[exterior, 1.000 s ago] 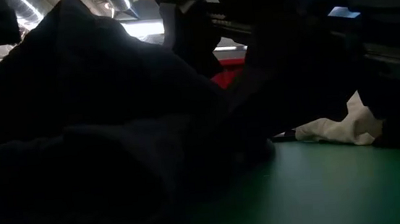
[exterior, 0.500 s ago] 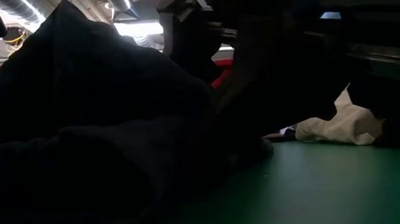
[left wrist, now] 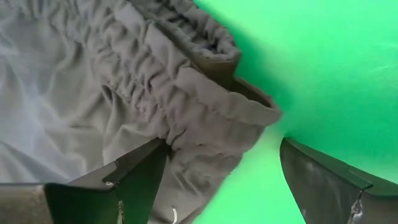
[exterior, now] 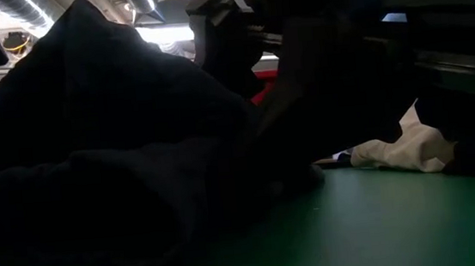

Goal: Fold laundry
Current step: Fold the gray short

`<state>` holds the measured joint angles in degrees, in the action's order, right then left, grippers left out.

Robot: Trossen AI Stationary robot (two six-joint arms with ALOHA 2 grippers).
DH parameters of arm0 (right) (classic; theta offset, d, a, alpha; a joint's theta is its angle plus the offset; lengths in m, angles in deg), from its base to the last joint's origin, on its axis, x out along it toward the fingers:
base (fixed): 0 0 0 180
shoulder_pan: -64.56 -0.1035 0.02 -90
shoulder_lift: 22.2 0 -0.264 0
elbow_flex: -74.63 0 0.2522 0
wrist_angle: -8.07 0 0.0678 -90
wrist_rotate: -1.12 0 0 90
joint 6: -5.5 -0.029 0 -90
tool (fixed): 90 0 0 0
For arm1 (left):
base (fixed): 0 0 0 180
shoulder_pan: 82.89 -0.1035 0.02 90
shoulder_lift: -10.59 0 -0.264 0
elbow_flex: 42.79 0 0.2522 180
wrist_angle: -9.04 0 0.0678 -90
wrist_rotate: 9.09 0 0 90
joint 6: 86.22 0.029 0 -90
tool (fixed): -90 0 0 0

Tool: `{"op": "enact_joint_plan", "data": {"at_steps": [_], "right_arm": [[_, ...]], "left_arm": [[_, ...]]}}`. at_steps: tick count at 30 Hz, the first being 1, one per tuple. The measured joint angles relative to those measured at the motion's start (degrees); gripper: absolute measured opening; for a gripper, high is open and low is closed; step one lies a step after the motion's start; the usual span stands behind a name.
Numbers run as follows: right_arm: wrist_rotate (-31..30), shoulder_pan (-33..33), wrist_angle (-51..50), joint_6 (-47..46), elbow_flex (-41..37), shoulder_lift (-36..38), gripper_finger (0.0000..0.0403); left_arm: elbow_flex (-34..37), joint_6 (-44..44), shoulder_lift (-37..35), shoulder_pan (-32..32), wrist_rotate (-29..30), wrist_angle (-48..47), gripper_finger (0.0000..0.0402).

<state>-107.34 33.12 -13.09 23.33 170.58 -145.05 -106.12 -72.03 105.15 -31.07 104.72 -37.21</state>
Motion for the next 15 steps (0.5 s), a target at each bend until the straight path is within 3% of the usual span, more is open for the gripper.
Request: {"op": "enact_joint_plan", "data": {"at_steps": [15], "right_arm": [[0.0, 0.1, 0.0, 0.0, 0.0, 0.0, 0.0269]], "left_arm": [[1.0, 4.4, 0.0, -0.2, 3.1, 6.2, 0.0298]]}}
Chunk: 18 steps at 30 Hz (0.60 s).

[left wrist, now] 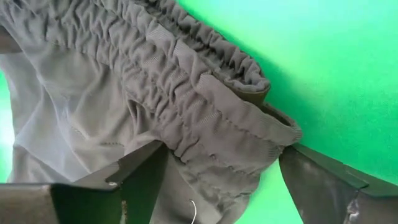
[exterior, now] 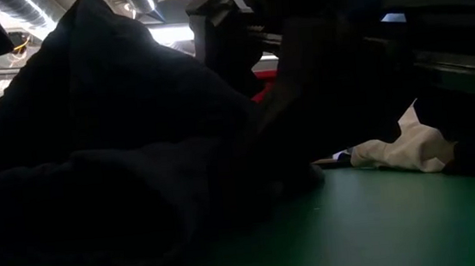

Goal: Fold laundry
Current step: Fold the gray short

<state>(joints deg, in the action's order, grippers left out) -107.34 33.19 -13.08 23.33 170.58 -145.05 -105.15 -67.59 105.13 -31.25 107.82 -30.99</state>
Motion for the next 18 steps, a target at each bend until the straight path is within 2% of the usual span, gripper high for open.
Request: {"op": "enact_joint_plan", "data": {"at_steps": [12, 15, 18], "right_arm": [[0.0, 0.0, 0.0, 0.0, 0.0, 0.0, 0.0267], [0.0, -0.1, 0.0, 0.0, 0.0, 0.0, 0.0251], [0.1, -0.1, 0.0, 0.0, 0.0, 0.0, 0.0215]], "left_arm": [[0.0, -0.6, 0.0, 0.0, 0.3, 0.3, 0.0179], [0.0, -2.8, 0.0, 0.0, 0.3, 0.4, 0.0157], [0.0, -4.5, 0.0, 0.0, 0.2, 0.5, 0.0142]]}}
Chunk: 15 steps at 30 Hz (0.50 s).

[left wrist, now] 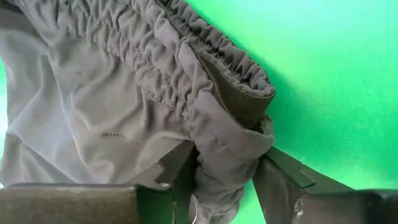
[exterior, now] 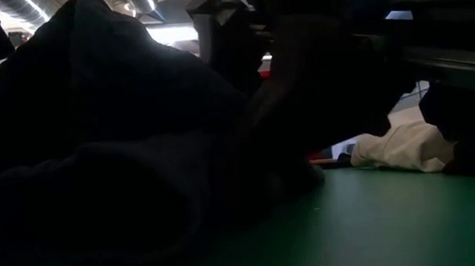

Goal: Fold laundry
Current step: Fold the gray short

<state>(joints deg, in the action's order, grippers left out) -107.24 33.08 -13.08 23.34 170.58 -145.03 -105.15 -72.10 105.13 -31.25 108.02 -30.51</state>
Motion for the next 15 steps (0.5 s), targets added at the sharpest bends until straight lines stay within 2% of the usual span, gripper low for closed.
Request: {"op": "enact_joint_plan", "data": {"at_steps": [6, 11, 13, 15], "right_arm": [[1.4, 0.0, 0.0, 0.0, 0.0, 0.0, 0.0117], [1.5, 0.0, 0.0, -1.9, 0.0, 0.1, 0.0031], [1.5, 0.0, 0.0, -2.8, 0.0, 0.1, 0.0013], [1.4, 0.0, 0.0, -2.9, 0.0, 0.1, 0.0017]], "left_arm": [[0.0, -0.5, 0.0, 0.0, 0.3, 1.1, 0.0118], [0.0, -2.1, 0.0, 0.0, 0.4, 2.8, 0.0076], [-0.1, -4.3, 0.0, 0.0, 0.4, 2.8, 0.0054], [-0.1, -6.5, 0.0, 0.0, 0.5, 2.8, 0.0032]]}}
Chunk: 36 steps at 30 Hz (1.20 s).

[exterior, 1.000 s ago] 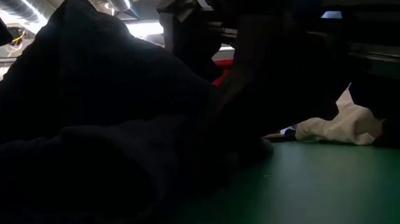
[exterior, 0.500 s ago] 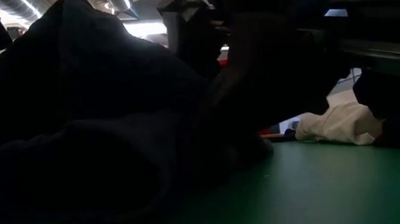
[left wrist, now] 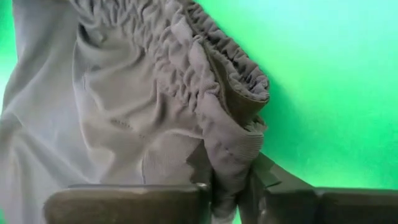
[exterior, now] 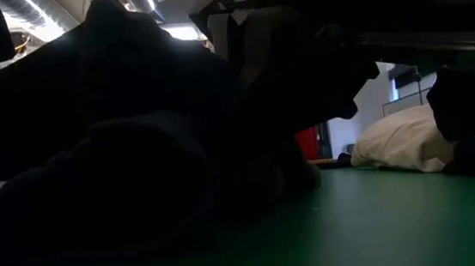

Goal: Fold laundry
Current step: Fold the gray short

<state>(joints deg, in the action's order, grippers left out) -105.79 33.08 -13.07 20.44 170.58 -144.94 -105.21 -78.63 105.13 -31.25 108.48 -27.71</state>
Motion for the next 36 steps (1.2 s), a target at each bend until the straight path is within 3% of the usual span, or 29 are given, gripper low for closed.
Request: {"op": "enact_joint_plan", "data": {"at_steps": [16, 28, 36], "right_arm": [[-0.4, 0.0, -0.1, -7.6, 0.0, 0.2, 0.0011], [-0.1, 0.0, 0.8, -12.1, 0.0, 0.8, 0.0011], [-0.7, -1.3, 5.8, -12.0, -0.4, 0.8, 0.0011]], "left_arm": [[0.0, -14.6, -0.1, 0.2, 1.9, 1.4, 0.0022], [0.0, -23.2, -4.6, 0.7, 3.3, 1.6, 0.0022], [0.0, -28.9, -5.7, 2.0, 4.1, 1.9, 0.0022]]}}
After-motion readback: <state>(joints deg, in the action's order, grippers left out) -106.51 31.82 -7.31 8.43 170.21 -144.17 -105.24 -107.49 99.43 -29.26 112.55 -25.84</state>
